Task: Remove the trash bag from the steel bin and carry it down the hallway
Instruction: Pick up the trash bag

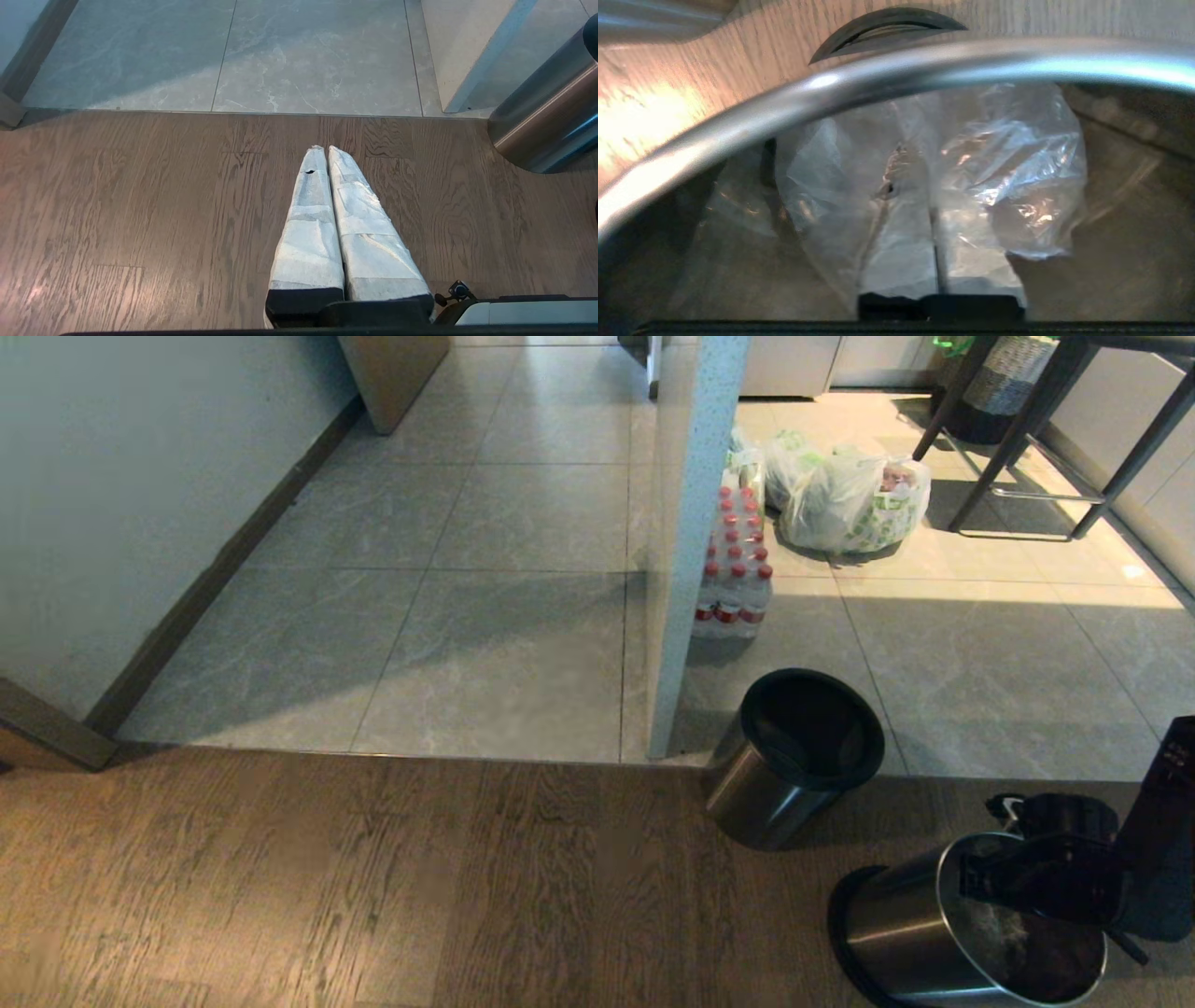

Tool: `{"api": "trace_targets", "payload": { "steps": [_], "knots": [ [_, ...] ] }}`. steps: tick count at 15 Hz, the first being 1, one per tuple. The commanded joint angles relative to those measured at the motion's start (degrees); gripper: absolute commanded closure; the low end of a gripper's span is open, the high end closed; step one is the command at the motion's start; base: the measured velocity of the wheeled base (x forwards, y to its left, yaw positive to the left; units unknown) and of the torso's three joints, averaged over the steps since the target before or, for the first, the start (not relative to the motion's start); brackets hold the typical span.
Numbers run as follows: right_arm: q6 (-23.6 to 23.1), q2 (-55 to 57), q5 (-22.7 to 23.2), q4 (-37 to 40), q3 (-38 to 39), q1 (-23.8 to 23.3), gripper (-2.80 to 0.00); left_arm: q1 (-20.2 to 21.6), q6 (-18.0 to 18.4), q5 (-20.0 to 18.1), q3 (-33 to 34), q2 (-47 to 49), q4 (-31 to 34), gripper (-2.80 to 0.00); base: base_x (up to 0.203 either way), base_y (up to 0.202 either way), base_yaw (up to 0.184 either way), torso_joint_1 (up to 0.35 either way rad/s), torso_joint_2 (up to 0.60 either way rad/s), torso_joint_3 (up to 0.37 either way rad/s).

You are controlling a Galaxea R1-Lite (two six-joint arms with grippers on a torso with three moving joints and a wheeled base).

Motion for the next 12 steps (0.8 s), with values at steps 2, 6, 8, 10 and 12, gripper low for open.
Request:
{"api": "trace_targets", "payload": {
  "steps": [2, 6, 8, 10, 12],
  "knots": [
    [0.44, -0.09, 0.05, -0.19, 0.13, -0.04, 0.0, 0.02, -0.02, -0.01, 0.18, 0.07, -0.01, 0.0, 0.0, 0.0, 0.0, 0.0, 0.0, 0.0],
    [0.53, -5.87, 0.08, 1.53, 3.15, -0.04, 0.0, 0.02, -0.02, -0.01, 0.1, 0.07, -0.01, 0.0, 0.0, 0.0, 0.0, 0.0, 0.0, 0.0],
    [0.53, -12.44, 0.17, 4.77, 5.6, -0.04, 0.0, 0.02, -0.02, -0.01, 0.18, 0.07, -0.01, 0.0, 0.0, 0.0, 0.0, 0.0, 0.0, 0.0],
    [0.51, -20.92, 0.22, 9.61, 8.76, 0.27, 0.0, 0.02, -0.02, -0.01, 0.18, 0.07, -0.01, 0.0, 0.0, 0.0, 0.0, 0.0, 0.0, 0.0],
    [0.46, -29.8, 0.18, 14.93, 11.63, 0.76, 0.0, 0.02, -0.02, -0.01, 0.18, 0.07, -0.01, 0.0, 0.0, 0.0, 0.0, 0.0, 0.0, 0.0]
  ]
}}
